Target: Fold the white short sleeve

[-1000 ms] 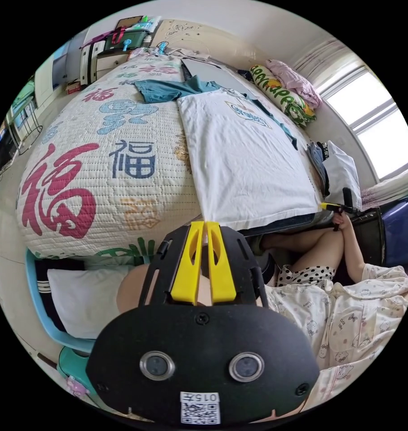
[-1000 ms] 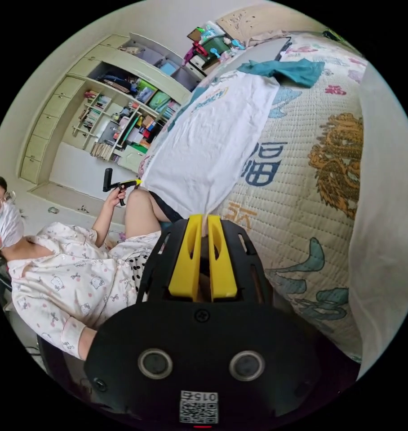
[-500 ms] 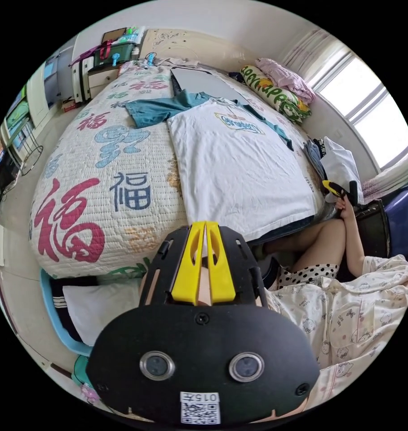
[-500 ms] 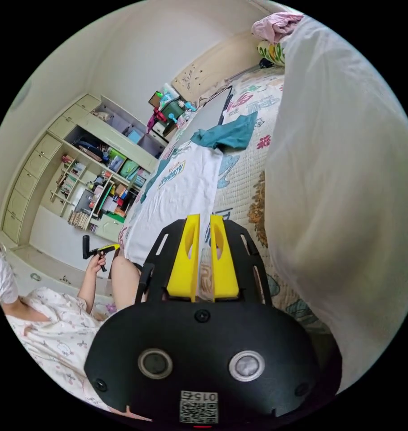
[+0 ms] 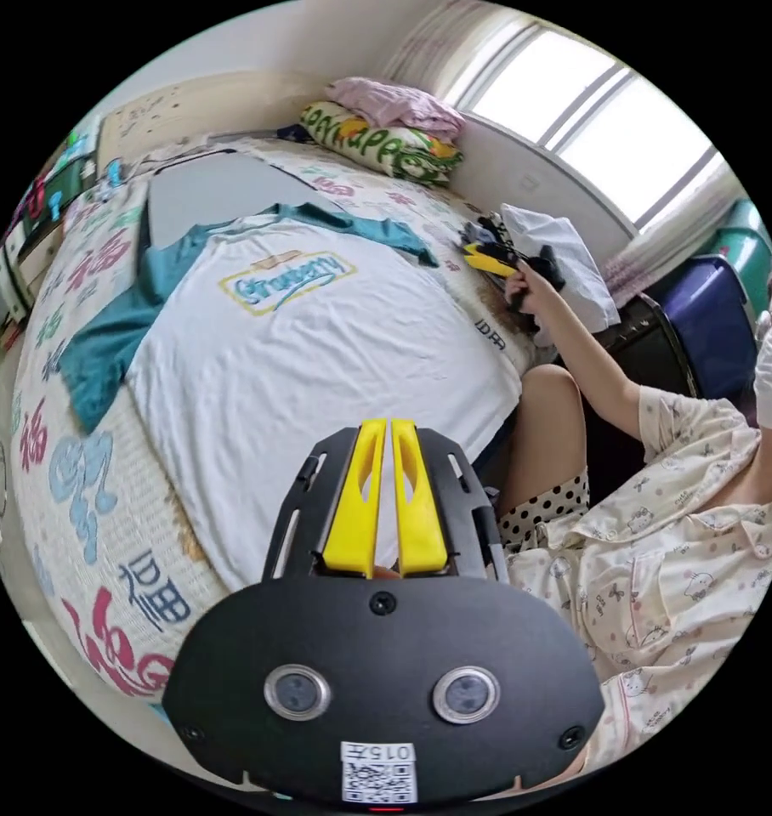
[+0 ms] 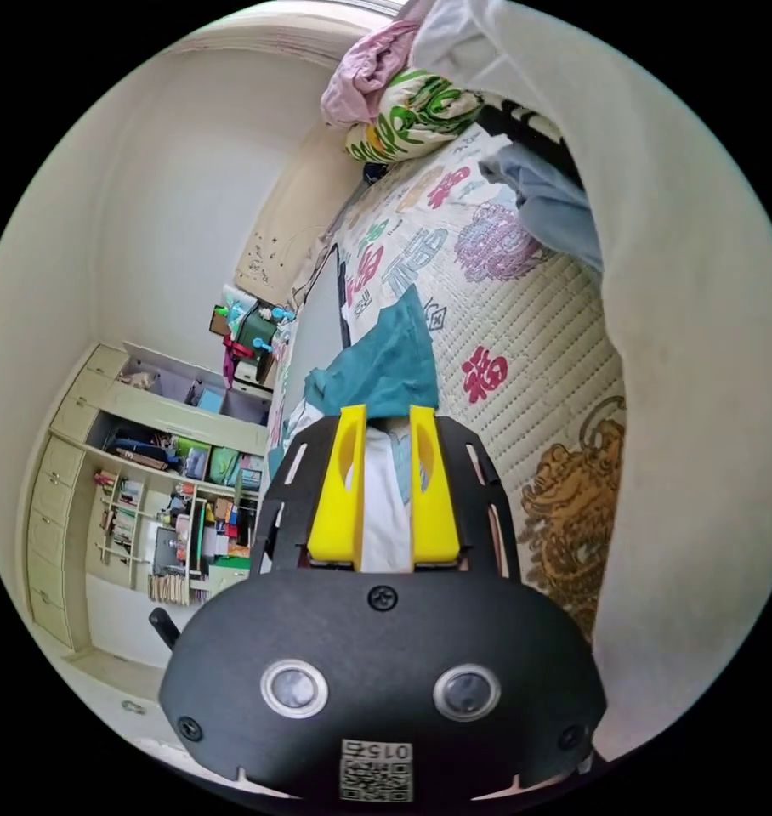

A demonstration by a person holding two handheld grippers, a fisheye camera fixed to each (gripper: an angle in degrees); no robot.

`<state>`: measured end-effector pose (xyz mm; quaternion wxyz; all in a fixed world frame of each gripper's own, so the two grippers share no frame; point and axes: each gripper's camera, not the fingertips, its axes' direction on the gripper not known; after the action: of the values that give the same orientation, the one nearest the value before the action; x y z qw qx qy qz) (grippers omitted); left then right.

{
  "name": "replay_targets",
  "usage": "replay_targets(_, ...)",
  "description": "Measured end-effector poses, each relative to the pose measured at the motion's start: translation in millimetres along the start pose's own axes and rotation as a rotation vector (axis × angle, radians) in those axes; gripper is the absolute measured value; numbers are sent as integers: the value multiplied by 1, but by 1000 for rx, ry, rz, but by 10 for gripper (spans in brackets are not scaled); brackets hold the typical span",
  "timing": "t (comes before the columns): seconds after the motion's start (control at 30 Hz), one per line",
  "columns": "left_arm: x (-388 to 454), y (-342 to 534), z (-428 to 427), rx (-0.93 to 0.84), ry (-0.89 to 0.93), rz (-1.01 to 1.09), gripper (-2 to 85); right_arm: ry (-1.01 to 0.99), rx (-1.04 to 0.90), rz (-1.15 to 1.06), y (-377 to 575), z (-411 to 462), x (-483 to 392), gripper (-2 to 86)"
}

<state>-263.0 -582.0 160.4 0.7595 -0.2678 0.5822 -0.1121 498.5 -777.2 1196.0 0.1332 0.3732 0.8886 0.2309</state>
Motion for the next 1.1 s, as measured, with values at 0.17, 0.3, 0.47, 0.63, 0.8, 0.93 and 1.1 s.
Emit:
replay_targets(0.17,8,-140,14,-106,-5,162,14,35,-28,-7,-65,43,26,89)
replay_targets(0.3,-6,-280,42,-98,56,203,26,79,28,36,-99,47,50,74)
replay_targets(0.47,-20,-476,123,166,273,31,72,89,64,37,-144,37,60,60)
replay_targets(0.63,-7,-645,241,124,206,-71,100,67,126,82,-173,10,98,14)
replay_targets(0.8,9,-741,312,82,48,-98,106,-62,154,222,-206,-27,153,3)
replay_targets(0.93,1,-783,347,55,-8,-155,112,-183,170,341,-216,-50,193,1)
replay_targets(1.1,-12,-797,359,77,-27,-230,95,-326,152,463,-221,-75,248,-1)
